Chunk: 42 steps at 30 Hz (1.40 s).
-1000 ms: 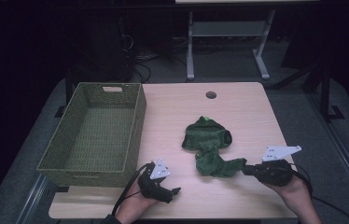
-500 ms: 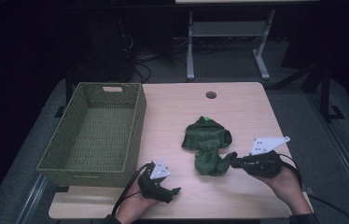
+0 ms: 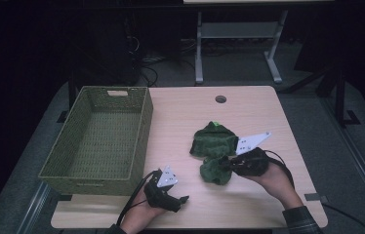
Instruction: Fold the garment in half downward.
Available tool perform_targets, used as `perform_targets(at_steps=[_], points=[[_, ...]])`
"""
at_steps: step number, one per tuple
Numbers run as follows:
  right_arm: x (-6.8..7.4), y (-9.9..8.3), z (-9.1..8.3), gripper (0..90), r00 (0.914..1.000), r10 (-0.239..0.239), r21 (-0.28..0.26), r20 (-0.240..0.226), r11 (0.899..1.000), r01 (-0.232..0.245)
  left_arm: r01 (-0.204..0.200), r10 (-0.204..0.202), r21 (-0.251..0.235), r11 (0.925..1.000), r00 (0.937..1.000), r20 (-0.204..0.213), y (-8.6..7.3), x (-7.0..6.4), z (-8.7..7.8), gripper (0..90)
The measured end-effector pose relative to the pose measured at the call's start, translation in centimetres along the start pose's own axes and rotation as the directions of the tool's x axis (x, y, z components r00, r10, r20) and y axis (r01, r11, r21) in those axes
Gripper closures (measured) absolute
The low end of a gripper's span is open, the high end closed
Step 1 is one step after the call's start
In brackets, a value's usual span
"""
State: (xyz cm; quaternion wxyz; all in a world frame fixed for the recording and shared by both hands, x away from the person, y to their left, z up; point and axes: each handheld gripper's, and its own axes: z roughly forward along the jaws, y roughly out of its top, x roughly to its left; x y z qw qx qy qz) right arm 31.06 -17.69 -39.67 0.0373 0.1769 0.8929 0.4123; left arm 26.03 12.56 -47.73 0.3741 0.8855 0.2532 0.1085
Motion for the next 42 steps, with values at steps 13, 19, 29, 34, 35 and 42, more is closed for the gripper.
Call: perform_targets(at_steps=[13, 19, 29, 34, 35, 42], points=[[-0.9, 0.4, 0.6, 85.1, 0.9952, 0.085, -0.059, 0.047, 0.995, -0.082, 0.008, -0.008, -0.004, 1.0, 1.0, -0.001, 0.0, -0.1, 0.0, 12.4], [-1.7, 0.3, 1.2, 89.6, 0.9844, 0.141, -0.071, 0.106, 0.988, -0.134, 0.005, -0.005, -0.002, 1.0, 1.0, -0.001, 0.0, -0.1, 0.0, 12.4], [-2.3, -1.2, 4.7, 89.7, 0.9825, 0.163, 0.049, 0.089, 0.985, -0.168, 0.008, -0.008, -0.001, 1.0, 1.0, 0.001, 0.0, -0.1, 0.0, 12.4], [-2.3, -1.9, 5.9, 89.9, 0.9822, 0.174, 0.095, 0.07, 0.979, -0.181, 0.009, -0.009, -0.001, 1.0, 1.0, 0.001, 0.0, -0.1, 0.0, 12.4], [-2.3, -1.9, 5.9, 89.9, 0.981, 0.181, 0.1, 0.071, 0.977, -0.187, 0.009, -0.009, -0.002, 1.0, 1.0, 0.001, 0.0, -0.1, 0.0, 12.4], [-2.4, -2.3, 6.1, 90.0, 0.977, 0.194, 0.117, 0.089, 0.972, -0.204, 0.011, -0.011, -0.004, 0.9999, 0.9999, 0.001, -0.1, -0.1, 0.0, 12.4]])
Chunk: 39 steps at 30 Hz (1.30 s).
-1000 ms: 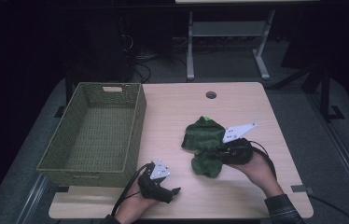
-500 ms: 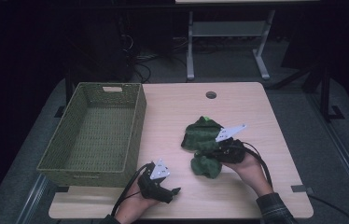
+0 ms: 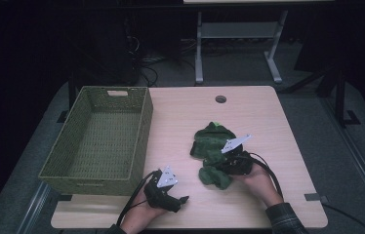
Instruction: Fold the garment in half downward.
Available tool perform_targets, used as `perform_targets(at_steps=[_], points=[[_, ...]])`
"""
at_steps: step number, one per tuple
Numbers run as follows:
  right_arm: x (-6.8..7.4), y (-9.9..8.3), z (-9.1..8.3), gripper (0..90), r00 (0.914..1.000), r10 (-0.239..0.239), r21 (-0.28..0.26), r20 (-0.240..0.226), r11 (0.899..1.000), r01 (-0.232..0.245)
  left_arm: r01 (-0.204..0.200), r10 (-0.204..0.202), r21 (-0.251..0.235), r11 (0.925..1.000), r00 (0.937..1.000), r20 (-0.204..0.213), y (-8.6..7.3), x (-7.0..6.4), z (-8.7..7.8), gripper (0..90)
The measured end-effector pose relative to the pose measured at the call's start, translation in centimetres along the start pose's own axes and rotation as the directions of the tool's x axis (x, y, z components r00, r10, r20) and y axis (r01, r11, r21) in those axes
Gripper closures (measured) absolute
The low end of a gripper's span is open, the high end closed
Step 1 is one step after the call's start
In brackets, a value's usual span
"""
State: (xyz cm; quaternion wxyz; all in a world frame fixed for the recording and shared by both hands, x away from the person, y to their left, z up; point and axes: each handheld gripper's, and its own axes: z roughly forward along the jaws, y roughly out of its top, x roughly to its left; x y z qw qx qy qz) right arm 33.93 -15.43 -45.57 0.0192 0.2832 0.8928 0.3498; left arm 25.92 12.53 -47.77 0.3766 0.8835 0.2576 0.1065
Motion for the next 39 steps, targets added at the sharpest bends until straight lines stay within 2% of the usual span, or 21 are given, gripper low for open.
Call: perform_targets(at_steps=[6, 11, 14, 17, 20, 26, 29, 32, 37, 39], points=[[0.4, 0.2, -0.7, 89.8, 0.999, -0.037, -0.031, 0.024, 0.999, 0.038, -0.003, 0.003, 0.003, 1.0, 1.0, -0.001, 0.0, 0.0, 0.0, 12.4], [0.6, 0.4, -2.2, 83.9, 0.9989, -0.033, -0.088, 0.034, 0.995, 0.036, 0.001, -0.001, 0.013, 0.9999, 1.0, -0.007, 0.2, -0.1, 0.0, 12.3], [0.6, 0.4, -2.7, 78.9, 0.9993, -0.014, -0.1, 0.034, 0.995, 0.018, -0.006, 0.006, 0.034, 0.9994, 1.0, 0.006, 0.4, 0.1, 0.0, 12.3], [0.4, 0.4, -3.3, 75.2, 0.9989, -0.015, -0.114, 0.044, 0.993, 0.02, 0.035, -0.035, 0.035, 0.9988, 0.999, 0.026, 0.7, 0.4, 0.0, 12.3], [0.4, 0.6, -4.0, 70.8, 0.9988, -0.004, -0.126, 0.049, 0.992, 0.01, 0.04, -0.042, 0.03, 0.9987, 0.9982, 0.043, 1.1, 0.5, 0.0, 12.6], [-0.4, 0.7, -5.1, 64.5, 0.9975, 0.025, -0.14, 0.067, 0.99, -0.015, 0.032, -0.03, -0.032, 0.999, 0.9983, 0.05, 3.1, 1.0, -0.3, 13.2], [-1.1, 0.9, -5.5, 62.7, 0.9965, 0.034, -0.146, 0.076, 0.989, -0.023, 0.018, -0.016, -0.033, 0.9993, 0.9976, 0.067, 4.2, 1.5, 0.0, 16.2], [-1.7, 1.0, -5.7, 62.1, 0.9953, 0.042, -0.155, 0.087, 0.987, -0.029, 0.002, 0.001, -0.046, 0.9989, 0.9984, 0.057, 5.7, 1.9, 0.3, 17.0], [-3.1, 1.5, -5.8, 61.0, 0.9945, 0.057, -0.162, 0.088, 0.986, -0.042, 0.012, -0.008, -0.073, 0.9972, 0.9986, 0.053, 7.9, 3.2, 0.8, 23.5], [-3.7, 1.7, -5.9, 60.7, 0.9939, 0.062, -0.172, 0.092, 0.984, -0.046, -0.005, 0.008, -0.077, 0.997, 0.999, 0.045, 8.6, 3.7, 0.9, 27.3]])
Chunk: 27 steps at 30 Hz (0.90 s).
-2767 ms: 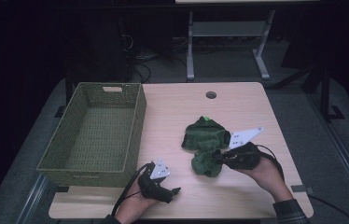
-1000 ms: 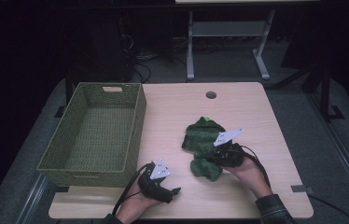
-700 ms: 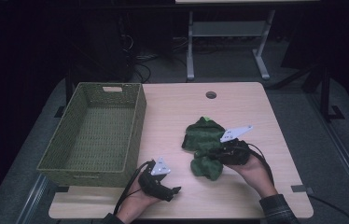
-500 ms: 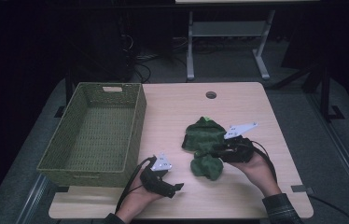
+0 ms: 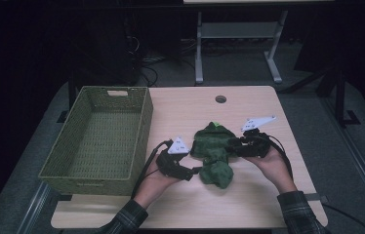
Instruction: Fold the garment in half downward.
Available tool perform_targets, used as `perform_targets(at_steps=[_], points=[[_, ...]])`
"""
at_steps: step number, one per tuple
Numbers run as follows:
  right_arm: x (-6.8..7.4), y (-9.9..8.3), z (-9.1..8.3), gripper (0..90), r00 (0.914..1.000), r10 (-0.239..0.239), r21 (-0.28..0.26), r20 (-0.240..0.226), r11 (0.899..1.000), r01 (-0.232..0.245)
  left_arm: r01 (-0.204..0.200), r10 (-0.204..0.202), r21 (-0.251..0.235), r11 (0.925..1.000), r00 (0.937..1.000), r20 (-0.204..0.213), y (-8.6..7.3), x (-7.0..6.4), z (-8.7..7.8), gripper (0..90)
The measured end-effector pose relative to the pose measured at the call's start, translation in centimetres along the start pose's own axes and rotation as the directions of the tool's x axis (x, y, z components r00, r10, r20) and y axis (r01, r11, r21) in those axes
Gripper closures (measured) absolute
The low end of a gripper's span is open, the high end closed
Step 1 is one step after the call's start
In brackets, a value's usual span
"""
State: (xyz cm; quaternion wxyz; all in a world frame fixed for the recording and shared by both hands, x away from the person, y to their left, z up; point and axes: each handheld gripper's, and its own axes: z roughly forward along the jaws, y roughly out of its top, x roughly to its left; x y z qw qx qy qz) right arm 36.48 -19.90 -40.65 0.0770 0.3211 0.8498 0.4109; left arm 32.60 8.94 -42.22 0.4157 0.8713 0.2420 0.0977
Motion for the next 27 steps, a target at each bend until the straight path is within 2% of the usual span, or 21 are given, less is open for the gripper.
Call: perform_targets(at_steps=[3, 6, 8, 11, 13, 15, 16, 19, 24, 27], points=[[-0.5, 0.4, 0.1, 59.6, 0.9999, 0.01, 0.015, 0.008, 1.0, -0.01, -0.002, 0.002, -0.017, 0.9999, 1.0, -0.007, 1.2, 0.8, 0.2, 30.7], [-1.3, 0.7, 0.2, 59.1, 0.9999, 0.001, 0.002, 0.011, 1.0, -0.001, 0.002, -0.002, -0.033, 0.9995, 1.0, -0.004, 2.4, 1.6, 0.6, 36.1], [-1.8, 1.1, 0.3, 58.8, 0.9998, 0.005, 0.015, 0.019, 1.0, -0.005, -0.008, 0.008, -0.028, 0.9996, 0.9998, -0.019, 3.2, 2.3, 0.9, 39.0], [-2.4, 1.5, 0.5, 59.1, 0.9997, 0.007, 0.002, 0.025, 1.0, -0.007, -0.006, 0.005, -0.035, 0.9994, 0.9994, -0.033, 4.4, 3.2, 1.4, 42.3], [-2.8, 1.8, 0.8, 58.9, 0.9994, 0.013, 0.021, 0.032, 1.0, -0.013, -0.013, 0.012, -0.029, 0.9995, 0.9986, -0.052, 5.1, 3.9, 1.8, 43.9], [-3.4, 2.1, 1.2, 59.0, 0.999, 0.01, 0.022, 0.043, 1.0, -0.011, 0.004, -0.005, -0.026, 0.9997, 0.9986, -0.053, 5.7, 4.8, 2.6, 45.6], [-3.8, 2.2, 1.3, 59.1, 0.9989, 0.022, 0.004, 0.043, 1.0, -0.022, 0.005, -0.006, -0.016, 0.9999, 0.9983, -0.057, 5.8, 5.1, 2.8, 46.1], [-4.9, 2.2, 2.0, 59.0, 0.9968, 0.045, 0.033, 0.065, 0.998, -0.047, 0.019, -0.018, 0.009, 0.9998, 0.9978, -0.064, 6.0, 6.4, 4.0, 47.9], [-6.6, 1.9, 2.9, 58.9, 0.9941, 0.083, 0.046, 0.07, 0.995, -0.086, 0.031, -0.028, 0.047, 0.9984, 0.9968, -0.075, 5.6, 7.8, 5.8, 47.8], [-7.5, 1.1, 3.6, 57.6, 0.9912, 0.115, 0.071, 0.065, 0.99, -0.12, 0.042, -0.036, 0.072, 0.9965, 0.9961, -0.08, 5.1, 8.5, 6.9, 47.8]])
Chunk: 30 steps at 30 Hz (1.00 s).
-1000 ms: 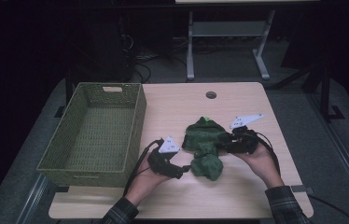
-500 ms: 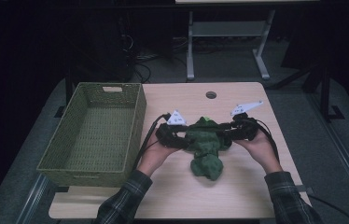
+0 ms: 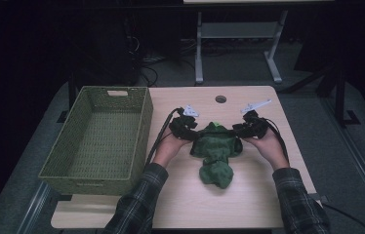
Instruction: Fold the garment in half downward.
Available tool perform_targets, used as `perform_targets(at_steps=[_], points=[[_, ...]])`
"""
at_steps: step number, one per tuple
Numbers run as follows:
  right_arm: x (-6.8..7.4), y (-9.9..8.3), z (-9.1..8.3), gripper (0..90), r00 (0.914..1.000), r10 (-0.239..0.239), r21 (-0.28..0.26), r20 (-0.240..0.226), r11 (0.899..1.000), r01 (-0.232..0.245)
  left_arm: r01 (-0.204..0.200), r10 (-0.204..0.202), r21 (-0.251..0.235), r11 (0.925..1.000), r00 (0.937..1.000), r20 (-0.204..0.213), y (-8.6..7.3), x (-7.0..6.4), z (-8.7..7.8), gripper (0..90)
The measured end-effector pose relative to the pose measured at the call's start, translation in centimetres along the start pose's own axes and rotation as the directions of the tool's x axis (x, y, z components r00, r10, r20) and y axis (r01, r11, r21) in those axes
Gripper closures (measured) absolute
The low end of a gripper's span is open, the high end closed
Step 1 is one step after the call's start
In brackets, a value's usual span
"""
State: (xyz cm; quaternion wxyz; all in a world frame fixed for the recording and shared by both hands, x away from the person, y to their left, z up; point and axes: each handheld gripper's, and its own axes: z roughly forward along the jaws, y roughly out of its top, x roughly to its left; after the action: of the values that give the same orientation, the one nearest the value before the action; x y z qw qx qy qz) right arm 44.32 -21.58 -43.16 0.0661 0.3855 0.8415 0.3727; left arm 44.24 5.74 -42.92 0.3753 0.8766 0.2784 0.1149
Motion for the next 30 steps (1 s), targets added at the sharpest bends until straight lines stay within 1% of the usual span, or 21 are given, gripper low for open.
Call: perform_targets(at_steps=[1, 3, 4, 6, 8, 11, 12, 13, 14, 16, 17, 18, 20, 22, 23, 24, 25, 28, 30], points=[[-0.3, -0.2, 0.3, 57.3, 1.0, 0.004, 0.012, -0.002, 1.0, -0.004, 0.001, -0.001, 0.015, 0.9999, 1.0, -0.002, -0.2, 0.2, 0.4, 47.6], [-0.6, -0.5, 0.9, 57.4, 0.9999, 0.013, 0.026, -0.009, 1.0, -0.012, 0.007, -0.007, 0.04, 0.9992, 0.9999, 0.009, -0.6, 0.5, 1.2, 47.0], [-0.8, -0.6, 1.2, 57.9, 1.0, 0.01, 0.038, -0.001, 0.999, -0.009, 0.014, -0.015, 0.041, 0.9991, 0.9998, 0.013, -0.7, 0.5, 1.4, 46.5], [-0.9, -0.7, 1.5, 59.4, 0.9999, 0.017, 0.048, -0.001, 0.999, -0.017, 0.008, -0.009, 0.047, 0.9989, 0.9998, 0.015, -0.9, 0.8, 1.9, 46.6], [-0.9, -0.7, 2.1, 61.8, 0.9999, 0.014, 0.061, 0.003, 0.998, -0.015, 0.015, -0.016, 0.056, 0.9983, 0.9996, 0.023, -1.2, 1.0, 2.4, 47.9], [-0.9, -0.8, 2.7, 63.7, 0.9999, 0.008, 0.075, 0.008, 0.997, -0.009, 0.037, -0.04, 0.054, 0.9978, 0.9981, 0.047, -1.5, 1.3, 2.9, 51.2], [-0.9, -0.9, 2.9, 65.5, 0.9999, 0.007, 0.08, 0.008, 0.997, -0.008, 0.049, -0.052, 0.049, 0.9976, 0.9969, 0.058, -1.5, 1.3, 3.0, 53.7], [-0.8, -0.9, 3.0, 68.3, 0.9999, 0.007, 0.081, 0.009, 0.997, -0.008, 0.047, -0.051, 0.047, 0.9978, 0.9965, 0.066, -1.6, 1.4, 3.1, 56.8], [-0.9, -0.9, 3.1, 70.2, 0.9999, -0.003, 0.085, 0.013, 0.996, 0.002, 0.046, -0.05, 0.051, 0.9976, 0.9965, 0.067, -1.6, 1.3, 3.1, 59.7], [-0.9, -0.9, 3.2, 74.8, 0.9998, 0.002, 0.086, 0.02, 0.996, -0.003, 0.033, -0.037, 0.057, 0.9978, 0.9969, 0.07, -1.5, 1.4, 3.3, 63.4], [-0.9, -0.9, 3.2, 77.5, 0.9997, 0.007, 0.089, 0.022, 0.996, -0.009, 0.034, -0.038, 0.059, 0.9977, 0.997, 0.067, -1.5, 1.3, 3.4, 66.8], [-1.0, -1.0, 3.2, 78.7, 0.9998, 0.005, 0.084, 0.02, 0.996, -0.006, 0.024, -0.028, 0.066, 0.9976, 0.9979, 0.058, -1.3, 1.3, 3.4, 69.0], [-0.9, -1.0, 3.1, 84.4, 0.9997, 0.009, 0.077, 0.025, 0.997, -0.011, 0.013, -0.017, 0.089, 0.9959, 0.9987, 0.049, -1.1, 1.3, 3.5, 77.1], [-0.8, -0.9, 3.1, 86.1, 0.9996, 0.009, 0.078, 0.025, 0.997, -0.011, 0.019, -0.023, 0.106, 0.9941, 0.999, 0.038, -1.0, 1.3, 3.7, 82.5], [-0.8, -0.8, 3.0, 86.6, 0.9996, 0.008, 0.083, 0.026, 0.997, -0.011, 0.028, -0.033, 0.109, 0.9936, 0.9986, 0.042, -0.9, 1.3, 3.7, 86.1], [-0.7, -0.8, 3.0, 86.8, 0.9998, 0.002, 0.08, 0.022, 0.997, -0.004, 0.029, -0.034, 0.112, 0.9933, 0.9985, 0.042, -0.8, 1.2, 3.7, 86.9], [-0.6, -0.7, 2.9, 87.1, 0.9998, 0.007, 0.082, 0.021, 0.997, -0.009, 0.03, -0.035, 0.108, 0.9937, 0.9986, 0.04, -0.7, 1.2, 3.6, 87.5], [-0.4, -0.5, 2.6, 87.4, 0.9998, -0.006, 0.067, 0.02, 0.998, 0.005, 0.033, -0.037, 0.093, 0.9952, 0.9985, 0.041, -0.5, 1.2, 3.1, 88.0], [-0.2, -0.4, 2.1, 87.5, 0.9998, 0.002, 0.055, 0.017, 0.998, -0.003, 0.032, -0.036, 0.079, 0.9963, 0.9986, 0.04, -0.3, 1.1, 2.7, 88.0]])
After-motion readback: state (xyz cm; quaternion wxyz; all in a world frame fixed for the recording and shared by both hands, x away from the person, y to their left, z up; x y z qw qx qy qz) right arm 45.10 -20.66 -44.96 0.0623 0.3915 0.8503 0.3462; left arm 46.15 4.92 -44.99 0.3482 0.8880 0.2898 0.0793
